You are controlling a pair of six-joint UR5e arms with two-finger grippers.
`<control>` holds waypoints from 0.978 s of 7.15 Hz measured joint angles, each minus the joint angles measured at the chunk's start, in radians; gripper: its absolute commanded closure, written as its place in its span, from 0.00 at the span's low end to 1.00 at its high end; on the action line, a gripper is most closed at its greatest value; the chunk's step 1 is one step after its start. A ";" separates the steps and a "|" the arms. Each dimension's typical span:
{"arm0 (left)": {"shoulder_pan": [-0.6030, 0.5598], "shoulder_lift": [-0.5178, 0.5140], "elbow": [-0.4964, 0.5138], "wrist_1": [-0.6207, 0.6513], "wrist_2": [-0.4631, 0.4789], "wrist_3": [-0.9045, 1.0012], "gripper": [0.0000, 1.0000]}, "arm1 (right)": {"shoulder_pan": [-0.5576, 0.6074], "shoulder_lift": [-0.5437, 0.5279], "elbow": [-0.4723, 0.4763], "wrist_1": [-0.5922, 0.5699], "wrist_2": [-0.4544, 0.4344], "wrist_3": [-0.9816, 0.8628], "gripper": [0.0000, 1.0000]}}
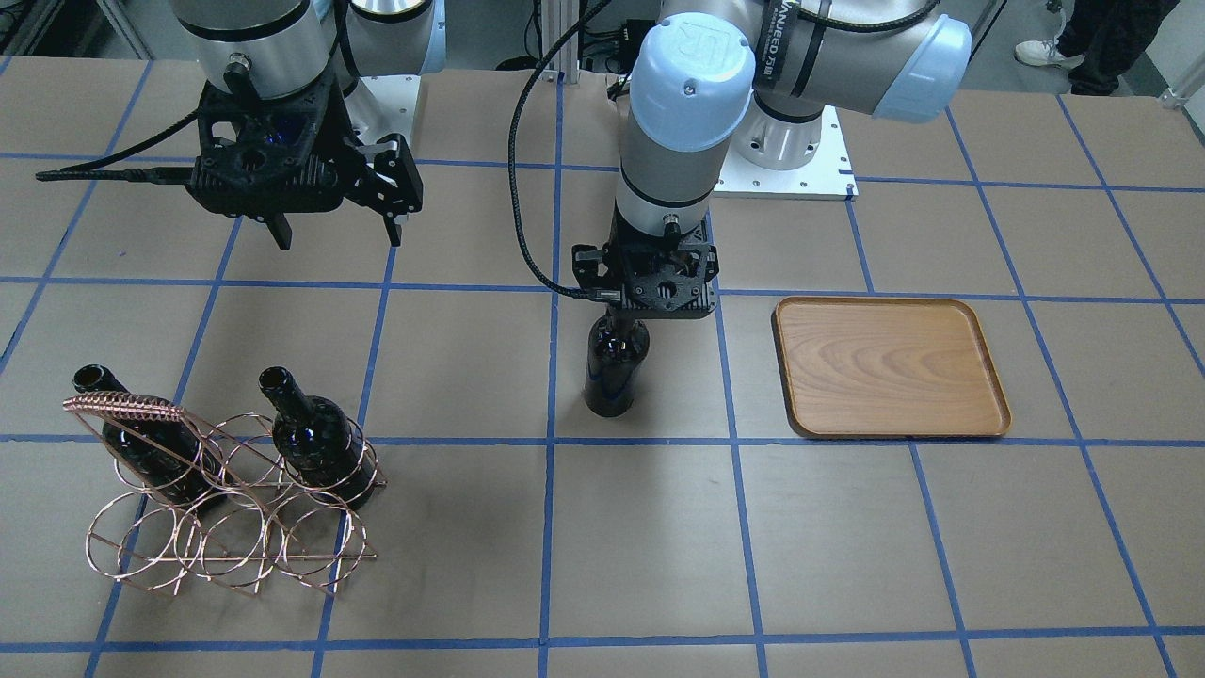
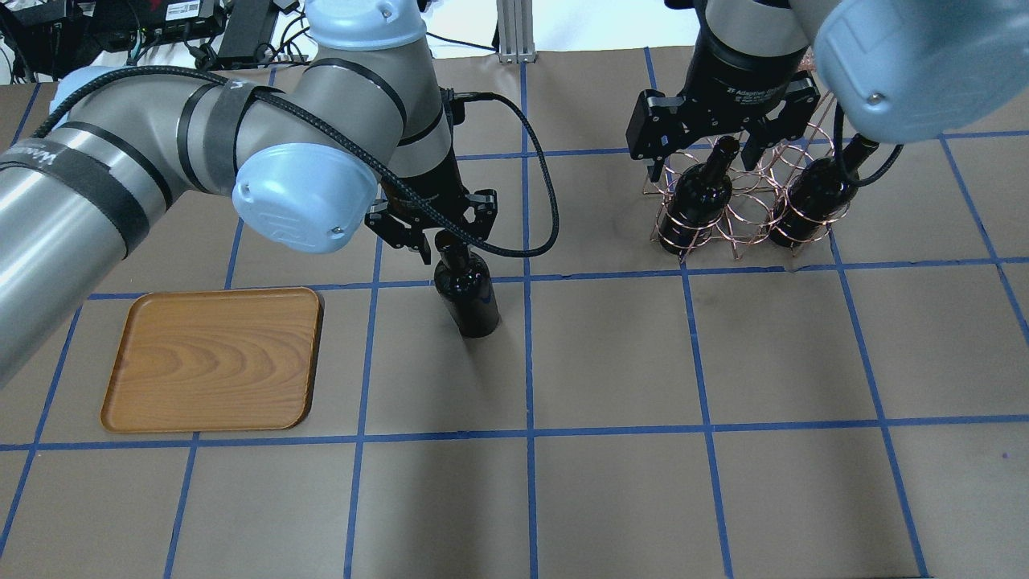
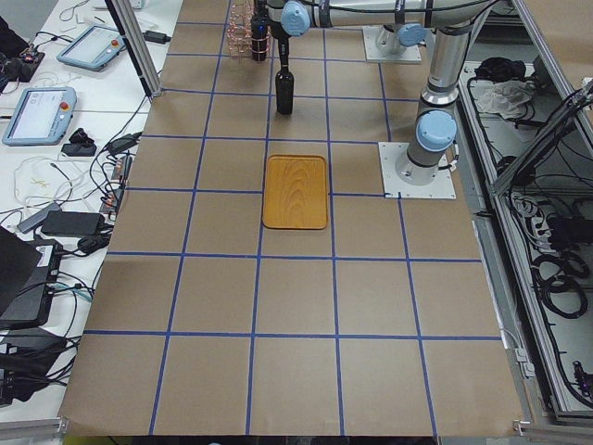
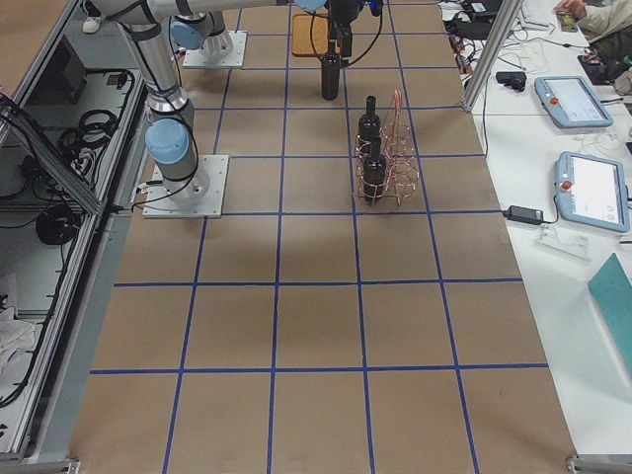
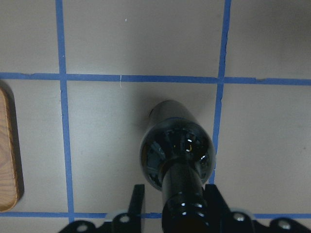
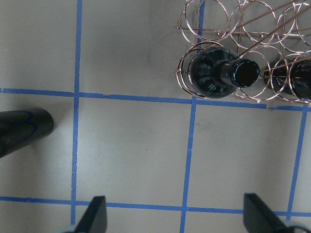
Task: Take wine from basket and place on tray
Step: 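Tip the bottle and carry it with the left gripper over the wooden tray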
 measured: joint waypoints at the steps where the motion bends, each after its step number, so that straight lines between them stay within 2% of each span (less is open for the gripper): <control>1: 0.003 0.006 0.001 -0.001 -0.007 -0.001 0.87 | 0.001 -0.005 0.009 0.000 0.000 -0.002 0.00; 3: 0.010 0.018 0.004 -0.008 -0.009 0.003 0.99 | 0.001 -0.007 0.015 -0.002 0.001 -0.003 0.00; 5: 0.049 0.041 0.003 -0.030 0.001 0.045 1.00 | 0.001 -0.007 0.016 -0.004 0.003 -0.003 0.00; 7: 0.157 0.108 -0.042 -0.062 0.038 0.208 1.00 | 0.002 -0.007 0.016 -0.018 0.000 -0.011 0.00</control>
